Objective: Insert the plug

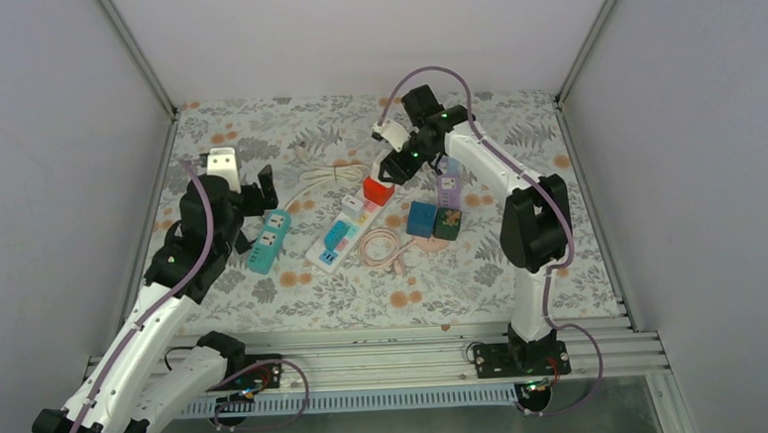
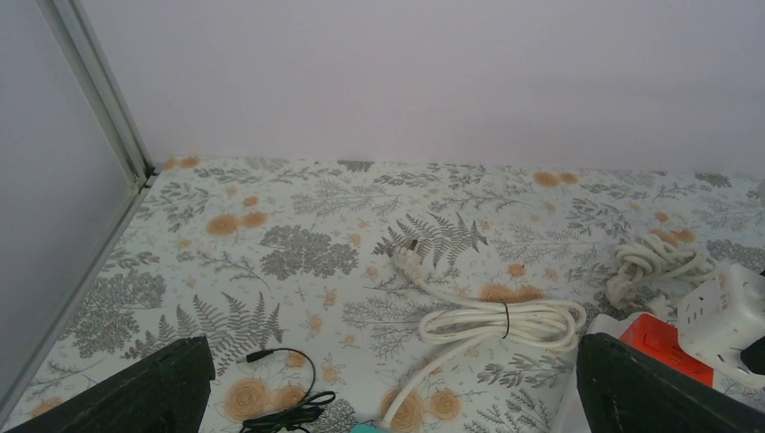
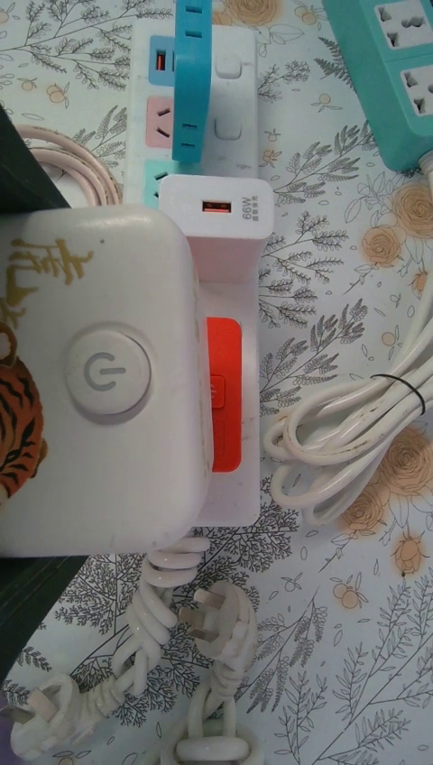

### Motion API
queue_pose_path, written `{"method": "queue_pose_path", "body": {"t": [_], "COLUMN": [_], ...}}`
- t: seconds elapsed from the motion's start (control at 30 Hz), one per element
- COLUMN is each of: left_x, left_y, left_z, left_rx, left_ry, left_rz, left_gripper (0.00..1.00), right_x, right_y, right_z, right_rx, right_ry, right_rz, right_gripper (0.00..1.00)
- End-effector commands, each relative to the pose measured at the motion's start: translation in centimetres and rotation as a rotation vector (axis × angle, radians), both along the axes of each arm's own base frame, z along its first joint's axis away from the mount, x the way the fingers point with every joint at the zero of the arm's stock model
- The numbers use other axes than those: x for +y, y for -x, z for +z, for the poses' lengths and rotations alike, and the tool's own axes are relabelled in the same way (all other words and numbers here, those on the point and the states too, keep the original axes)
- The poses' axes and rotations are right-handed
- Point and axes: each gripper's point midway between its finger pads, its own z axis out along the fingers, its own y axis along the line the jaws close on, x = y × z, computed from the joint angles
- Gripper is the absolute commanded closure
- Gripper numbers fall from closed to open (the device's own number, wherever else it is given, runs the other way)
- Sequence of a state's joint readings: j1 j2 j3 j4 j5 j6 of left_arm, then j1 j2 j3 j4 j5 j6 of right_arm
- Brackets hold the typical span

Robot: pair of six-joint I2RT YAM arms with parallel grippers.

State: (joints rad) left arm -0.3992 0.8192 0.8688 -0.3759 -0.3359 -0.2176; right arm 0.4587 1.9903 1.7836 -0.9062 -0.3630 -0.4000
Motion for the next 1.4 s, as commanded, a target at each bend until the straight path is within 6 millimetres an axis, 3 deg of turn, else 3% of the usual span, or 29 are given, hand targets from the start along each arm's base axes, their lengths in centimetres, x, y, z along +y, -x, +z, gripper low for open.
{"method": "queue_pose_path", "body": {"t": [0.0,0.27,0.63,1.03,1.2,1.37], "left_x": [0.1,0.1,0.2,0.3,0.3,0.4], "left_y": [-0.2,-0.2,-0.3,-0.5,-0.6,-0.6], "left_z": [0.2,-0.2,-0.6,-0.9,-1.1,-1.1], "left_rx": [-0.016,-0.01,-0.003,0.007,0.012,0.014], "left_ry": [-0.003,-0.011,-0.022,-0.037,-0.042,-0.045], "left_rz": [0.001,0.005,0.01,0.016,0.016,0.019], "left_gripper": [0.0,0.0,0.0,0.0,0.0,0.0], "right_x": [0.9,1.0,0.7,-0.6,0.1,0.1], "right_y": [0.4,0.3,1.0,2.3,3.1,2.6], "right_z": [2.0,-0.9,-2.1,-8.0,-8.1,-8.9], "right_rx": [-0.057,0.011,0.051,0.149,0.181,0.219], "right_ry": [-0.04,-0.012,0.002,0.202,0.173,0.187], "right_rz": [0.041,0.041,0.046,-0.033,-0.004,-0.053], "right_gripper": [0.69,0.68,0.68,0.68,0.68,0.67]}}
